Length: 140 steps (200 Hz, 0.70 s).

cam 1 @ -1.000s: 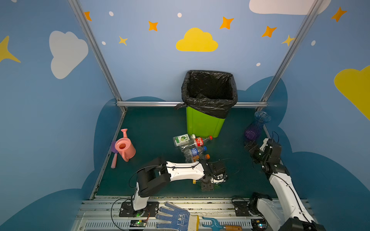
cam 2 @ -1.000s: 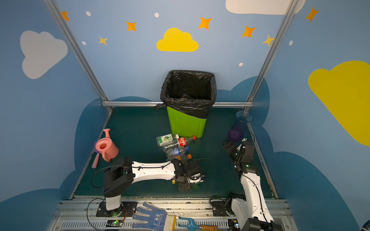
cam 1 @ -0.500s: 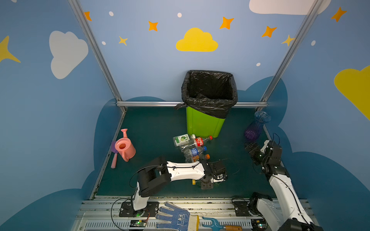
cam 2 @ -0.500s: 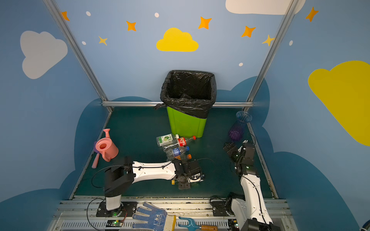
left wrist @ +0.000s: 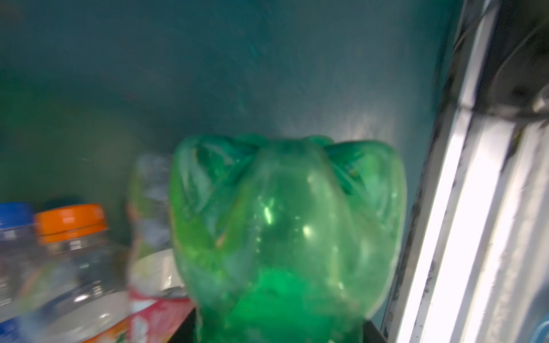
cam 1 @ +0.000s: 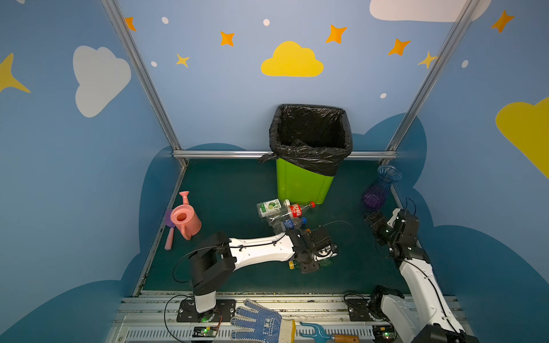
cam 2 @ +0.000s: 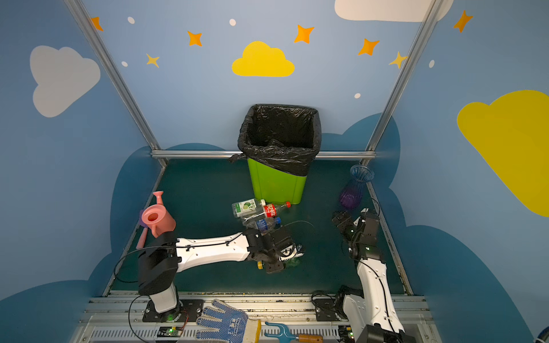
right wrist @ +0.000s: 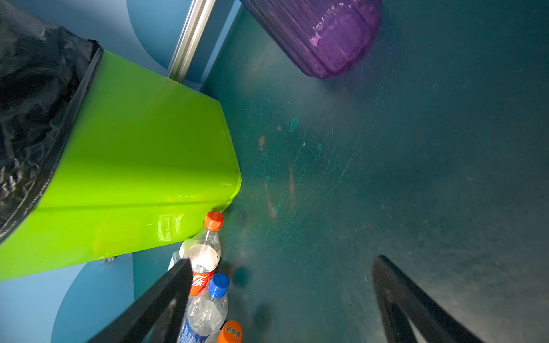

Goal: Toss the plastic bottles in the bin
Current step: 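Close the left gripper on the green soda bottle, then lift the green bottle with the left gripper over the bin and release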

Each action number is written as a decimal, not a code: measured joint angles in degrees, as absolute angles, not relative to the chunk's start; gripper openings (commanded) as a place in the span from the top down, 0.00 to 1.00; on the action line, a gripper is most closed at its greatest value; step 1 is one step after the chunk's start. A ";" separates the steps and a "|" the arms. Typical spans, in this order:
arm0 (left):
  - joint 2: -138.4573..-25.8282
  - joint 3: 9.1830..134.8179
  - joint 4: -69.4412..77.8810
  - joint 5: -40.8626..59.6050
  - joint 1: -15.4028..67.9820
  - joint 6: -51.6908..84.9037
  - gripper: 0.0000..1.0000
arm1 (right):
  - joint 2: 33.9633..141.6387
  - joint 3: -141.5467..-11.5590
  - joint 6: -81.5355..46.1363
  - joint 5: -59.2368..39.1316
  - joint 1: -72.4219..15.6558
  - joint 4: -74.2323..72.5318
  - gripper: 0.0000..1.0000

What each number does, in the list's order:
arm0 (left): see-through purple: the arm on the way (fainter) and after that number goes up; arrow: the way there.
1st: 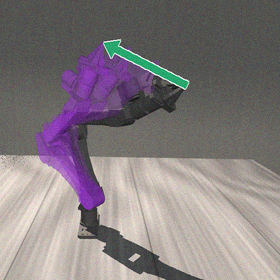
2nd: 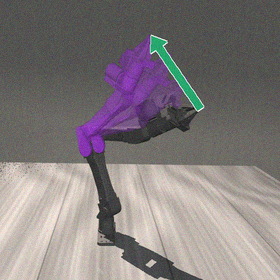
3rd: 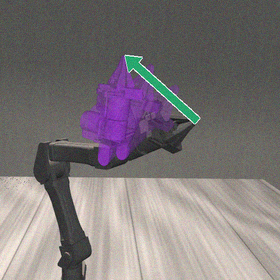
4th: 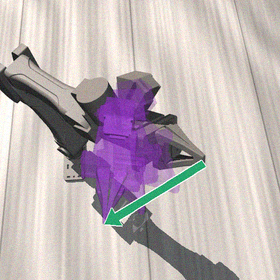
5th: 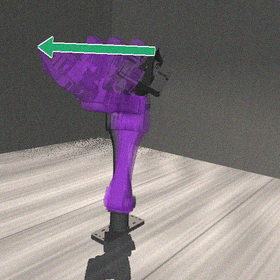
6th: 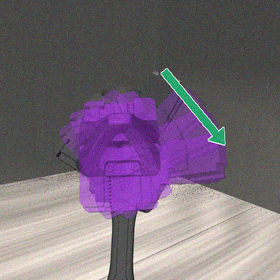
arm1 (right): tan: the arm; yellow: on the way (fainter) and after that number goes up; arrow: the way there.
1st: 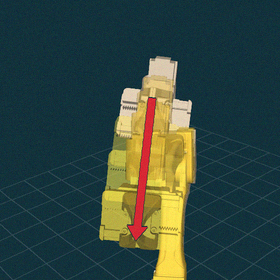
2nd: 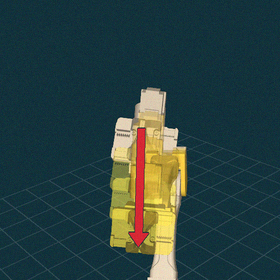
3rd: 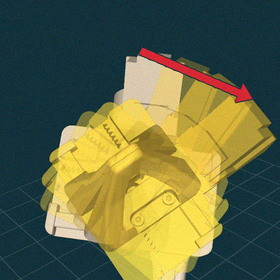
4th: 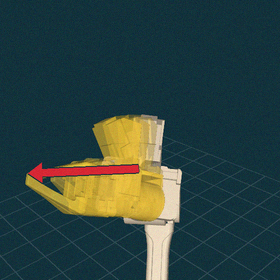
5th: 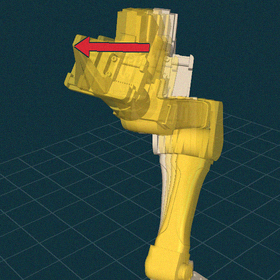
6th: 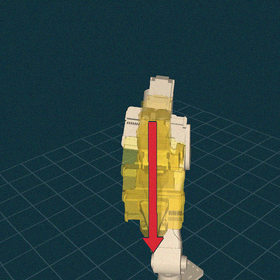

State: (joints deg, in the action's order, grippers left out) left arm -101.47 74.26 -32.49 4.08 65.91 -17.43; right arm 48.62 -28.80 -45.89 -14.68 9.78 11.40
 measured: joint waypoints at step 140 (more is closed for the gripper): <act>-63.86 75.31 -6.85 2.70 38.41 -13.34 0.56 | 50.39 -28.80 -47.68 -16.21 9.98 9.08 0.07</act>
